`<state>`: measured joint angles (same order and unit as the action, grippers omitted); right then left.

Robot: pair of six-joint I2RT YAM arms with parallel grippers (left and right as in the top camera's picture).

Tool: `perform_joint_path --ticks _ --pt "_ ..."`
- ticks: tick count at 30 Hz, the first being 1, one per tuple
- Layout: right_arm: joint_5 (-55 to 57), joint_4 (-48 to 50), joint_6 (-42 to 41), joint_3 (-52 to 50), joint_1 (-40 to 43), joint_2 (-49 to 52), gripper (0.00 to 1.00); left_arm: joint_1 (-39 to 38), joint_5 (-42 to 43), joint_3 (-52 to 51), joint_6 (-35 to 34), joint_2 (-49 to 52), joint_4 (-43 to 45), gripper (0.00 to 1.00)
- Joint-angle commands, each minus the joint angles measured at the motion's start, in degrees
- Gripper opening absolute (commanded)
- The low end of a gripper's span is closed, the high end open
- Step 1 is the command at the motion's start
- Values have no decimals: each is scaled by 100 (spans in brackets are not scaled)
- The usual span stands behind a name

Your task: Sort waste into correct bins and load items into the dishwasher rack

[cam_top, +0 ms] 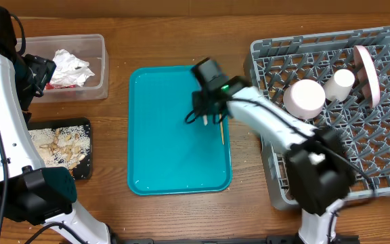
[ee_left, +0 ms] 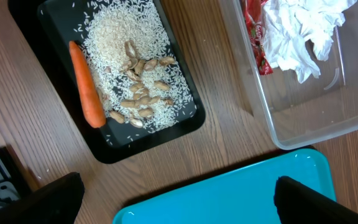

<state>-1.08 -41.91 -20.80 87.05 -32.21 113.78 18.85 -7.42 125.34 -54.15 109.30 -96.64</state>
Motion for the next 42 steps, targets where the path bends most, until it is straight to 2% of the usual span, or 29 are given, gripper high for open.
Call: perform_joint_path --ticks 1,9,15,19,21,23,27,28,29,30,32,34,37,42 --pt "-828 -83 367 221 302 -428 4 -13 -87 2 -118 -28 -13 100" --pt "-800 -275 422 223 616 -525 4 -13 -87 2 -116 -28 -13 100" --pt "-817 -461 483 234 1537 -898 4 -13 -87 2 -116 -28 -13 100" --pt "-1803 -737 1357 234 2343 -1241 4 -13 -87 2 -118 -28 -13 100" --pt "-2367 -852 1532 234 2555 -1316 4 -13 -85 2 -116 -28 -13 100" --pt "-2632 -1027 1572 234 2629 -1322 27 -13 -87 2 -116 -28 -13 100" --pt "-2647 -1292 1421 227 2321 -1255 43 -13 -87 2 -118 -28 -13 100" --pt "-2616 -1287 1266 227 2170 -1226 53 -13 -87 2 -116 -28 -13 100" --pt "-2531 -1270 1036 227 2009 -1198 63 -13 -85 2 -116 -28 -13 100" --pt "-2345 -1259 708 227 1823 -1174 68 -13 -87 2 -116 -28 -13 100" --pt "-1534 -1287 -199 225 1344 -1104 88 -13 -87 2 -116 -28 -13 100" --pt "-560 -1373 -1158 216 861 -1034 100 -13 -87 2 -116 -28 -13 100" --pt "190 -1366 -1683 216 155 -931 100 -13 -87 2 -118 -28 -13 100" --pt "131 -662 -1674 216 -745 -885 100 -13 -87 2 -116 -28 -13 100"
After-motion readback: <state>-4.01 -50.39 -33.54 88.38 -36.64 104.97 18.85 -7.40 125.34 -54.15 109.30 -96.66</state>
